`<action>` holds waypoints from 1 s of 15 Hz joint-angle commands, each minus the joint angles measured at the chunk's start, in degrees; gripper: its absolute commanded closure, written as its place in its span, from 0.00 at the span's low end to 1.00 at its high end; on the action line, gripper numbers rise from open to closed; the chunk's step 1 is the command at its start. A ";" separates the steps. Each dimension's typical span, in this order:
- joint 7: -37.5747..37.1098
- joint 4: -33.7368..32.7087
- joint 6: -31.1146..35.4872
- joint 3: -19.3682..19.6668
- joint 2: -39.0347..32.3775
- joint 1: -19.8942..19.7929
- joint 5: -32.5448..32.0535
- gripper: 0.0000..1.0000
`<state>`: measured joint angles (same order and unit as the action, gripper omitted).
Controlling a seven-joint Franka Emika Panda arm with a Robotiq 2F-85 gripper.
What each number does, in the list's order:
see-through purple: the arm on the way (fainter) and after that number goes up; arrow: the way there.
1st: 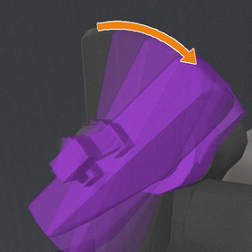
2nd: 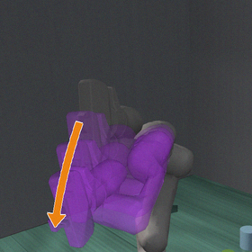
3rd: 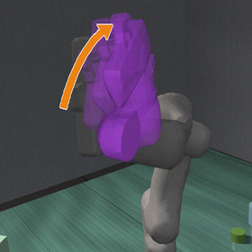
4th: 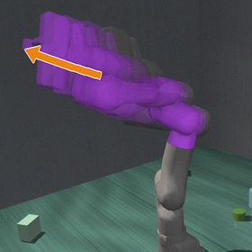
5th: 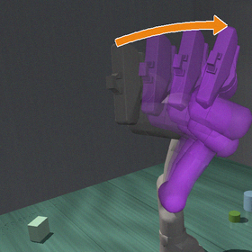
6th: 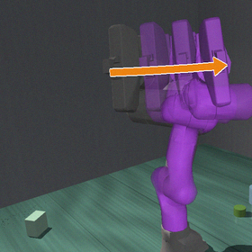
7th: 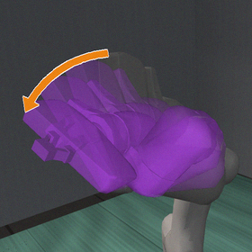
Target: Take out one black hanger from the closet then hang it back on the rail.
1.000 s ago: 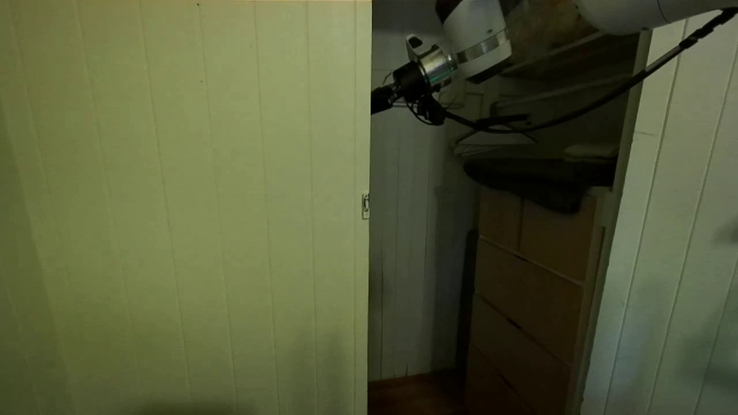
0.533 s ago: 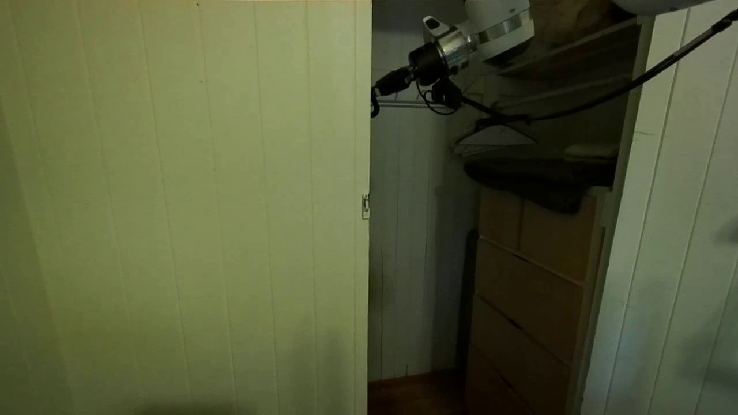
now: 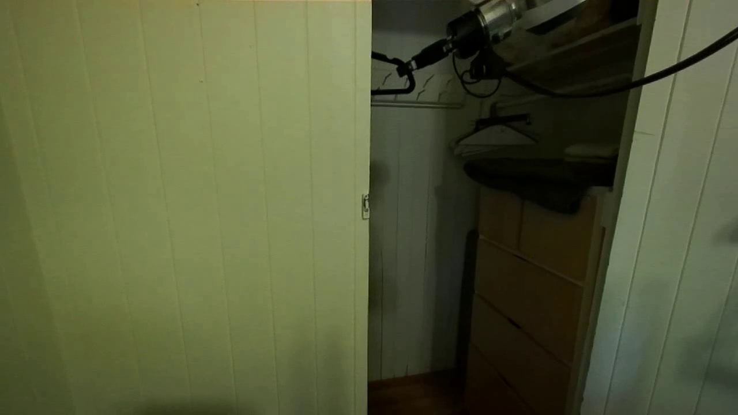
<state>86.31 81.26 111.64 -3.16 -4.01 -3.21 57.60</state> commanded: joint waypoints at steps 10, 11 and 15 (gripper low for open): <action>-15.68 6.72 -8.02 9.86 15.45 -3.07 -17.81 0.99; -16.58 6.36 -8.67 10.40 16.13 -3.01 -19.32 0.99; -19.69 6.78 -8.27 11.83 18.48 -2.47 -22.45 0.99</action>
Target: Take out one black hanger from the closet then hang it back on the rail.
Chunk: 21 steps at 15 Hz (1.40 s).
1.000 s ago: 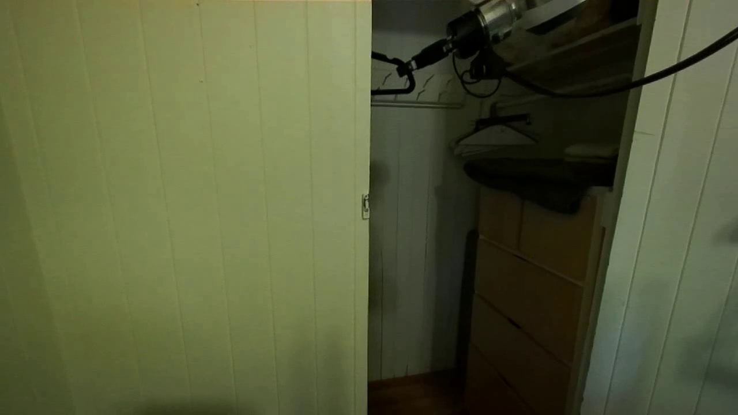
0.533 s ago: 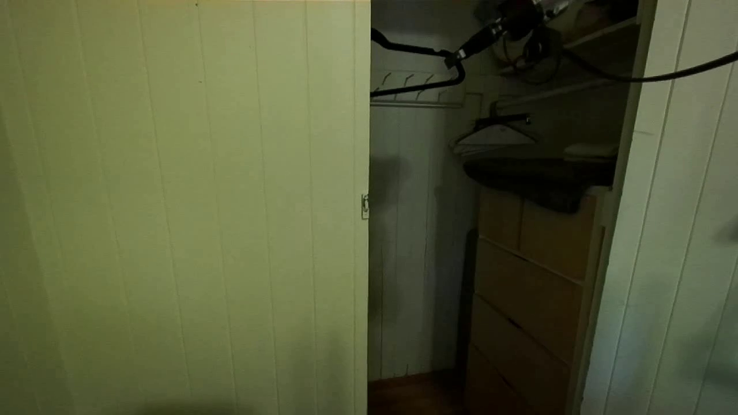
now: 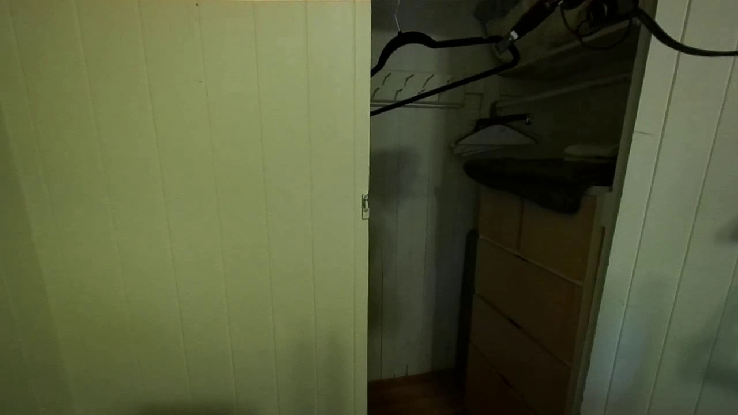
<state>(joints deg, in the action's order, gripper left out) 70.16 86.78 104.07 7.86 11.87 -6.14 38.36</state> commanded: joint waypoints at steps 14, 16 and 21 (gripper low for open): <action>-24.44 15.40 12.05 2.98 14.77 -0.31 -15.51 0.99; -25.34 20.84 21.35 0.19 14.90 -3.65 -12.45 0.99; -29.09 28.64 42.75 -9.43 10.63 -7.84 -8.84 0.99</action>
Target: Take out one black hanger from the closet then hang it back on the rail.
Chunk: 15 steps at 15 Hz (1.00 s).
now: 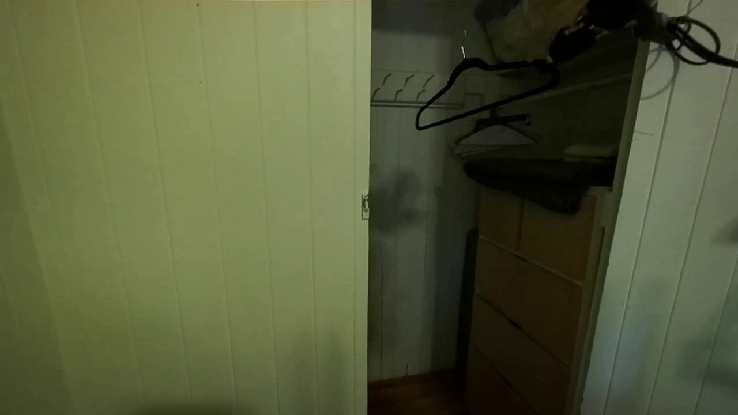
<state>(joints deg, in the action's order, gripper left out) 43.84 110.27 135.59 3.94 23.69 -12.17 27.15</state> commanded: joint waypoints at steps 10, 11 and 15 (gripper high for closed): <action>-31.63 12.59 42.25 -25.62 -9.70 -10.55 -26.35 0.99; -35.80 13.50 41.93 -28.00 -8.24 -14.87 -30.76 0.99; -39.22 11.97 40.57 -30.36 -8.99 -19.70 -34.83 0.94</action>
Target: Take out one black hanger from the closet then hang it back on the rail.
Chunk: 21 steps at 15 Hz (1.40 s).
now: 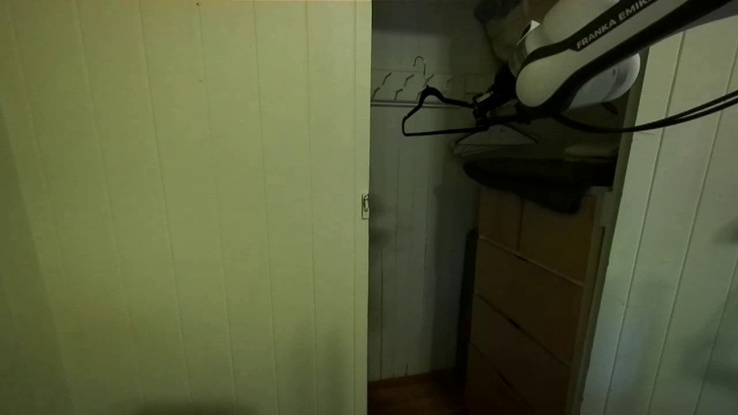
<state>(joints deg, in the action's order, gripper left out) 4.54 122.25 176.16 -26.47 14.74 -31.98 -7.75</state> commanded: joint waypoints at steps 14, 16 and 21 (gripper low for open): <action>-2.17 1.17 -0.41 -2.01 2.08 -2.57 -1.59 0.94; -2.17 1.19 -0.41 -2.01 2.08 -2.58 -1.59 0.99; 14.21 -8.63 -2.92 4.60 -7.74 9.74 2.65 0.99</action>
<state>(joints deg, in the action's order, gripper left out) 7.96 121.45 175.63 -26.58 14.20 -30.91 -8.68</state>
